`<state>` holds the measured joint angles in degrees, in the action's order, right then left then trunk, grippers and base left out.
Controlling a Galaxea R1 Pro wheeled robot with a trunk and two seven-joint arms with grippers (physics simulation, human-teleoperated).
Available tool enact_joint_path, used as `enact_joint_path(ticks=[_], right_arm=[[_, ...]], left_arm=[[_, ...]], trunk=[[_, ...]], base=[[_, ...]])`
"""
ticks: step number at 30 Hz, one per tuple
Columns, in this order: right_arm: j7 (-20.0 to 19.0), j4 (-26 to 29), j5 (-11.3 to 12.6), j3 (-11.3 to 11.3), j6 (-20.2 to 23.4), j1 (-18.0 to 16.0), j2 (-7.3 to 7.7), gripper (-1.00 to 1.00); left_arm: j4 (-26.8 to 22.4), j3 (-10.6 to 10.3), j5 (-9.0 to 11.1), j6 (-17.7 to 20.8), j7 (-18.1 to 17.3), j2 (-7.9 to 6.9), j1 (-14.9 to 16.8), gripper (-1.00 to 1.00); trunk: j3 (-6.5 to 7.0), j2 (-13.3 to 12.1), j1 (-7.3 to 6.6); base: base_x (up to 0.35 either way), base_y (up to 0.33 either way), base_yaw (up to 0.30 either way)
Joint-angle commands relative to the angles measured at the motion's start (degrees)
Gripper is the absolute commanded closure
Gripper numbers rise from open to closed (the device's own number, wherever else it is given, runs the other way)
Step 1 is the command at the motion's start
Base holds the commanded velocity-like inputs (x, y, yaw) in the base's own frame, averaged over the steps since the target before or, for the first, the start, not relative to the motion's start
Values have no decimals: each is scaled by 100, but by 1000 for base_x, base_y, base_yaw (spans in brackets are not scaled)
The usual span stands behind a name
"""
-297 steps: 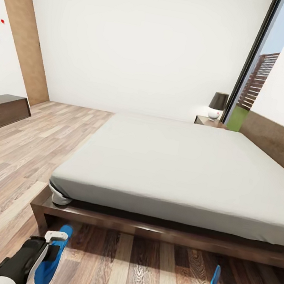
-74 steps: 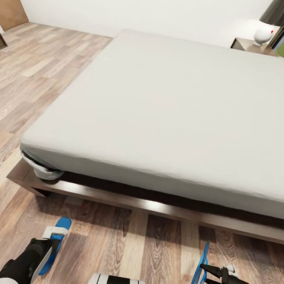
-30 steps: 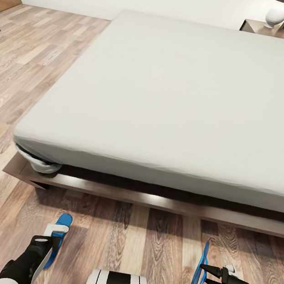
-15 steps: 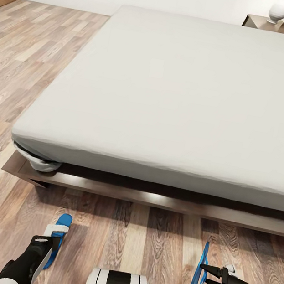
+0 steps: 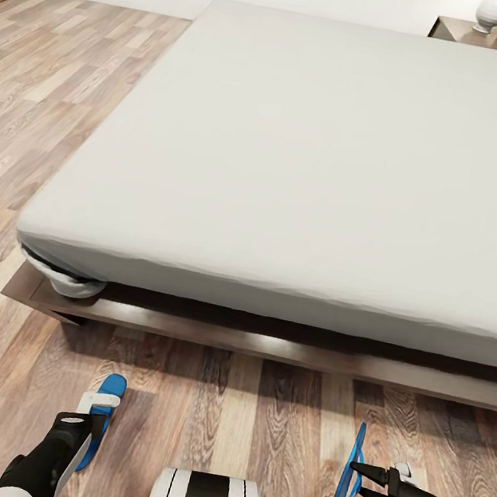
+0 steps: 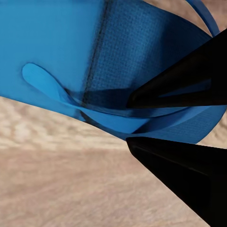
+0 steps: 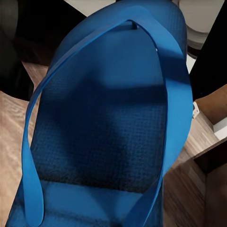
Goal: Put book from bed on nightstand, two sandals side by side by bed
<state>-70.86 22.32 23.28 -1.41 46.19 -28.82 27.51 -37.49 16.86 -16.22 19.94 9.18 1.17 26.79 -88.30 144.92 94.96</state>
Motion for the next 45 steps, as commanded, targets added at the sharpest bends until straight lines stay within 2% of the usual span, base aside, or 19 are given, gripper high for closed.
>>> enact_joint_path(ticks=[1,8,32,39,45], right_arm=[[-7,0,1,-12,39,-1,0,100],[-7,0,1,-14,39,-1,-2,100],[-16,9,5,-8,4,-1,-2,100],[-16,9,7,-8,4,-1,-3,100],[-15,9,3,-8,4,-1,-2,100]], left_arm=[[-11,20,-34,28,5,6,1,100],[-8,20,-33,36,5,6,1,100],[-10,20,-39,37,5,6,1,100],[-11,20,-39,37,11,6,1,100],[-10,20,-39,37,11,6,1,100]], trunk=[[-3,1,-1],[-136,9,15],[-136,9,15],[-291,19,33],[-291,19,33]], base=[[0,0,0],[0,0,0],[0,0,0],[0,0,0],[0,0,0]])
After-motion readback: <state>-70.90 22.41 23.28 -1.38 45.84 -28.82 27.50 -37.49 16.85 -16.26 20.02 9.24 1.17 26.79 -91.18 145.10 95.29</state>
